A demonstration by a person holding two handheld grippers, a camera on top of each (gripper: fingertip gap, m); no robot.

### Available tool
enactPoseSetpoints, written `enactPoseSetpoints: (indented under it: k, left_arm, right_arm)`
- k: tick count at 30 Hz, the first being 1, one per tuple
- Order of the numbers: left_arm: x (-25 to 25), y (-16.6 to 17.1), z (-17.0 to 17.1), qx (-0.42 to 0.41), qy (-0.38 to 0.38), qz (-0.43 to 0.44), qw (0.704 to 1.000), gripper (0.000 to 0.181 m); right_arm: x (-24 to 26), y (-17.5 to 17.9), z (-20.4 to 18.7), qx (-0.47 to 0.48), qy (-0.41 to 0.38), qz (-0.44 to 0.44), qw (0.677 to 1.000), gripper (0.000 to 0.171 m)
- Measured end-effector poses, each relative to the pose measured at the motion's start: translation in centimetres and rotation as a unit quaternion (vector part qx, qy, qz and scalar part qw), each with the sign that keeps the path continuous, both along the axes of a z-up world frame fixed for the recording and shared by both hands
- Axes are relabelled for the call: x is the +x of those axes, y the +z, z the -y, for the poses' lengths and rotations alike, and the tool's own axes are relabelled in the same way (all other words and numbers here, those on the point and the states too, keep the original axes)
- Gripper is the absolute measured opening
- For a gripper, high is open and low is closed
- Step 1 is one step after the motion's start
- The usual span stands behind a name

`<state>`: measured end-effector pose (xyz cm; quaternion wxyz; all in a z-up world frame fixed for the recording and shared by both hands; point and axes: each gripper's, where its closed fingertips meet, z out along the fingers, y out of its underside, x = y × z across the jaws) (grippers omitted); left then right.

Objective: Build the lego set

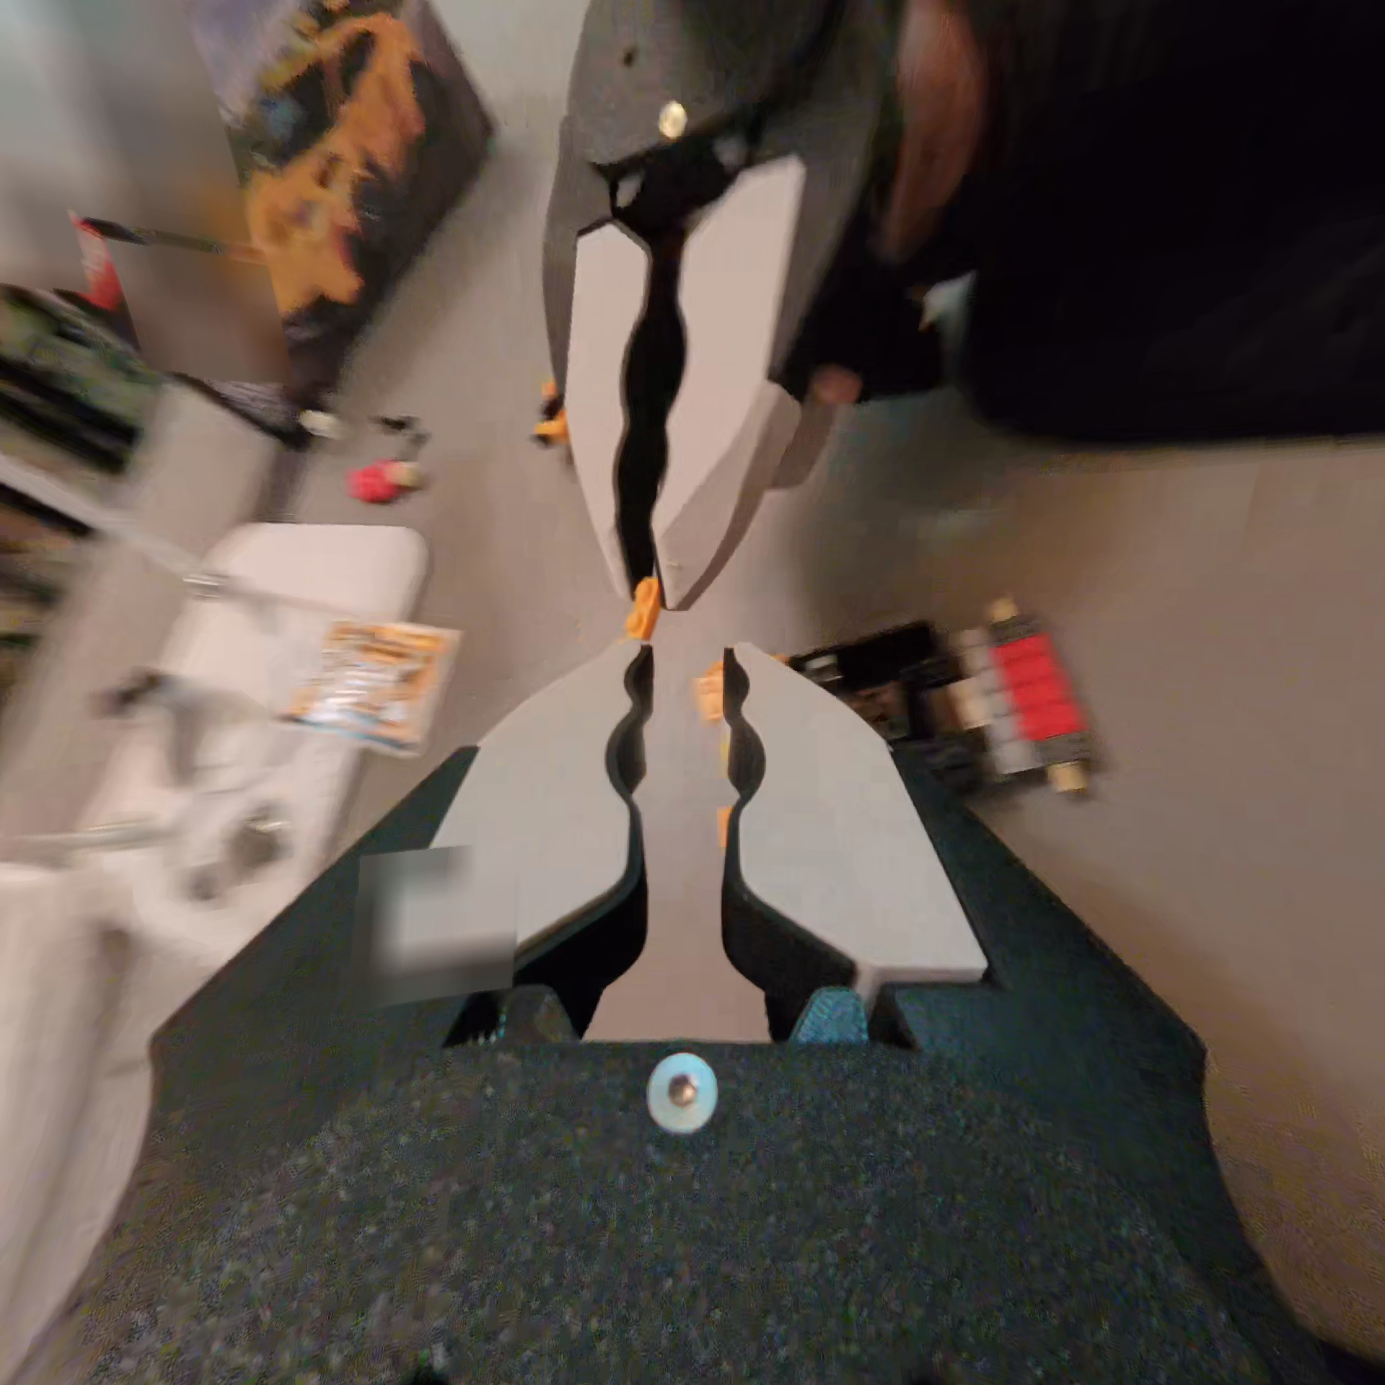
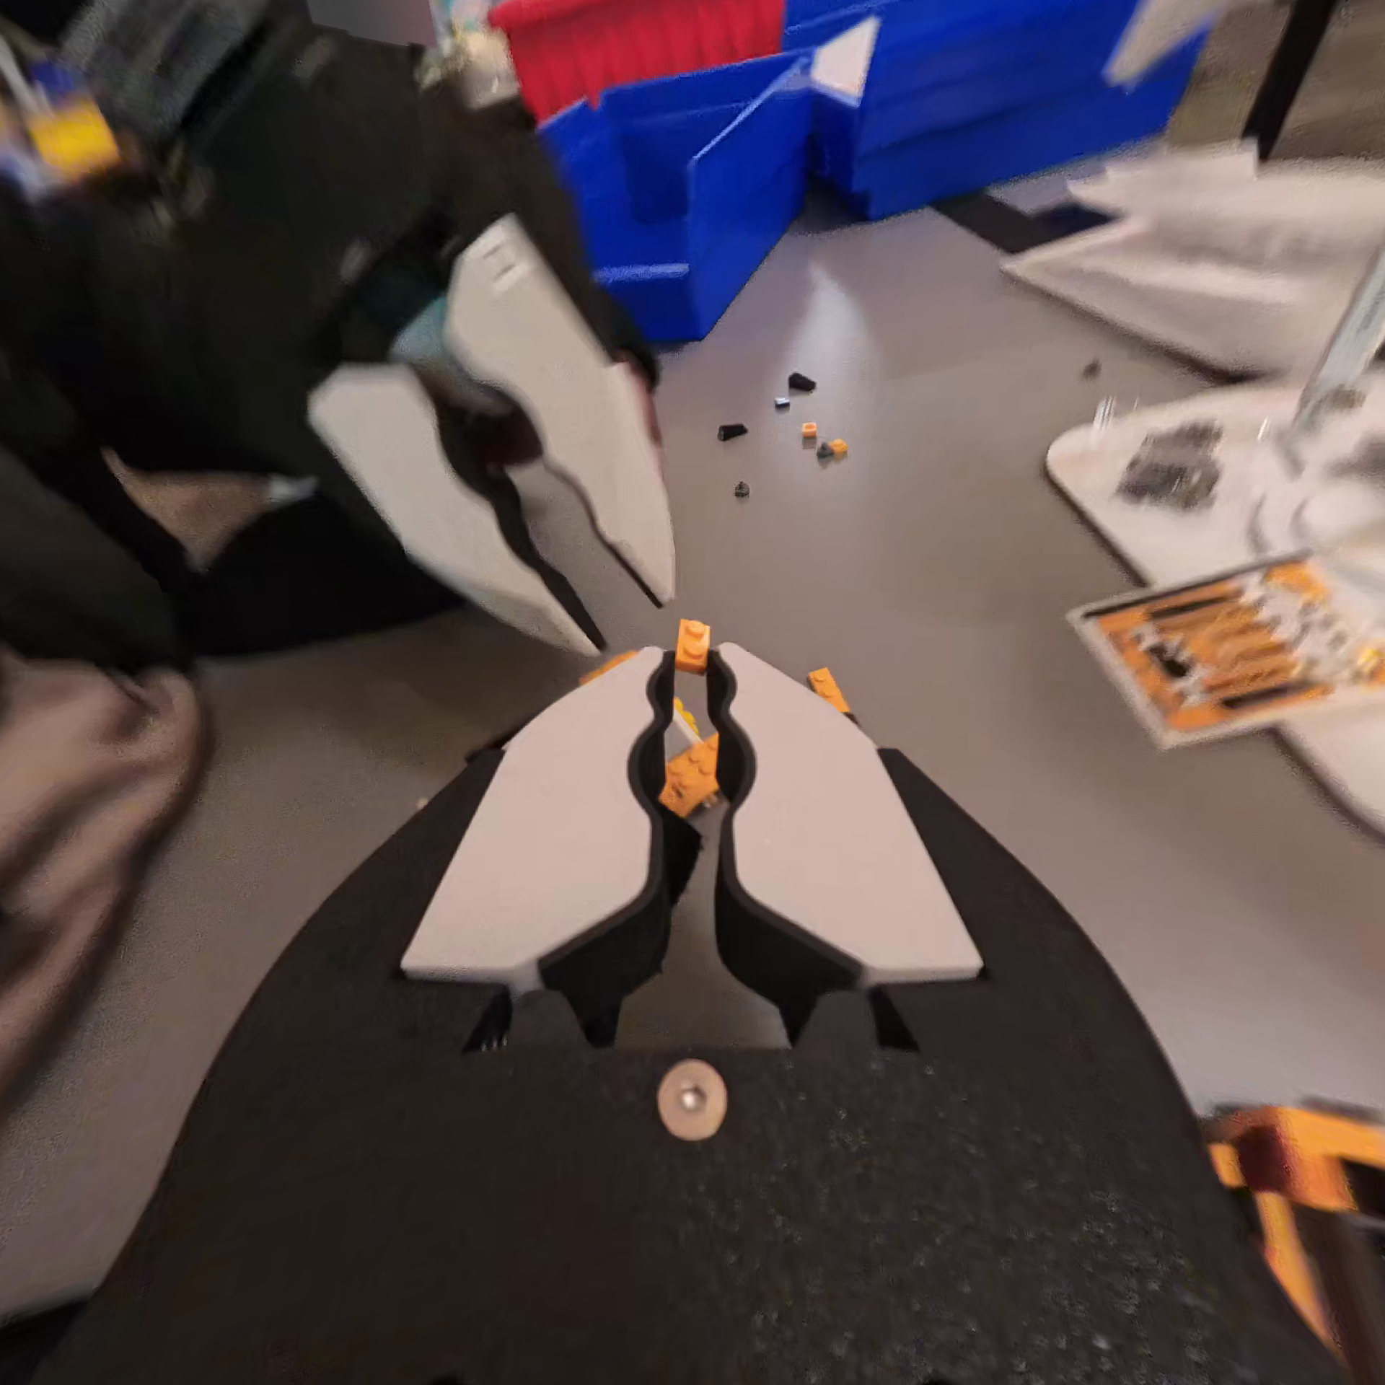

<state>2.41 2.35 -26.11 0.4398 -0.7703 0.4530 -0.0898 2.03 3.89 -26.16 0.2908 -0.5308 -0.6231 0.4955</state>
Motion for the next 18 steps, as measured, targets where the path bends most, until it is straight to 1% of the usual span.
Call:
enactPoseSetpoints:
  k: [1, 2, 3, 4, 7, 10, 14, 18]
  left_arm:
    - [0.2, 0.5, 0.3, -0.042, -0.011, 0.062, 0.997, 0.017]
    - [0.3, 1.0, 0.5, -0.074, -0.022, 0.112, 0.991, 0.015]
    - [0.3, 1.3, 0.6, -0.102, -0.032, 0.144, 0.984, 0.014]
    - [0.2, 1.2, 0.7, -0.123, -0.038, 0.157, 0.979, 0.015]
    - [0.2, 0.7, 0.8, -0.144, -0.056, 0.162, 0.975, 0.017]
    - [0.7, 0.7, 0.9, -0.147, -0.067, 0.174, 0.971, 0.009]
    - [1.0, 0.5, 1.0, -0.157, -0.077, 0.184, 0.967, 0.007]
    - [0.6, -0.2, 0.3, -0.155, -0.056, 0.179, 0.97, 0.008]
  right_arm:
    - [0.2, 0.0, 0.4, 0.044, 0.021, -0.013, 0.999, 0.007]
    - [0.3, 0.0, 0.9, 0.066, 0.038, -0.025, 0.997, 0.008]
    - [0.3, 0.2, 1.3, 0.071, 0.051, -0.035, 0.996, 0.007]
    - [0.3, 0.5, 1.6, 0.07, 0.063, -0.046, 0.995, 0.007]
    - [0.4, 0.9, 2.2, 0.083, 0.084, -0.06, 0.991, 0.007]
    - [0.5, 1.1, 2.4, 0.078, 0.092, -0.067, 0.99, 0.007]
    - [0.6, 0.9, 2.6, 0.083, 0.097, -0.068, 0.99, 0.007]
    - [0.4, 0.3, 1.9, 0.088, 0.078, -0.052, 0.992, 0.008]
